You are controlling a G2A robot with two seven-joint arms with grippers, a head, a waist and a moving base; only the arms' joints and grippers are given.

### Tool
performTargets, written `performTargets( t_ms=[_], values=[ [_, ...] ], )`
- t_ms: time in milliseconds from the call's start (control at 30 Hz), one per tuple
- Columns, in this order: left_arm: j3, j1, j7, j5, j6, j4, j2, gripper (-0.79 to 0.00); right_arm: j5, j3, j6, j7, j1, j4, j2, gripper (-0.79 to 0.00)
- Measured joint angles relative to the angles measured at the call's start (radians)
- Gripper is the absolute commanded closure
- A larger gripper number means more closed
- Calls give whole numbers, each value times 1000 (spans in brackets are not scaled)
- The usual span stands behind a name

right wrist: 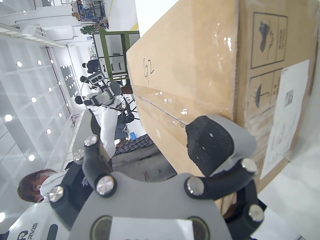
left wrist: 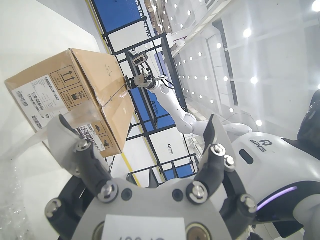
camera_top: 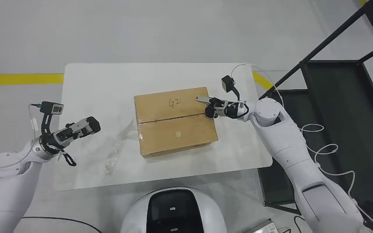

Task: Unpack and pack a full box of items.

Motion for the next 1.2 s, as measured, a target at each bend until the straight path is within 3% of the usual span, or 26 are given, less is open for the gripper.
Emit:
performTargets(
  t_ms=[300, 500, 667, 1033, 1200],
  values=[
    [109, 84, 208, -20, 24, -43, -40, -785, 0, 0, 0, 0, 0, 0, 0, -785],
    [186, 116, 348, -78, 35, 29, -74, -785, 0, 0, 0, 0, 0, 0, 0, -785],
    [214, 91, 324, -136, 63, 76, -92, -785, 0, 0, 0, 0, 0, 0, 0, -785],
    [214, 91, 324, -135, 63, 76, -92, -785, 0, 0, 0, 0, 0, 0, 0, -785],
    [216, 108, 370, -179, 178, 21, -99, -785, 0, 0, 0, 0, 0, 0, 0, -785]
  ],
)
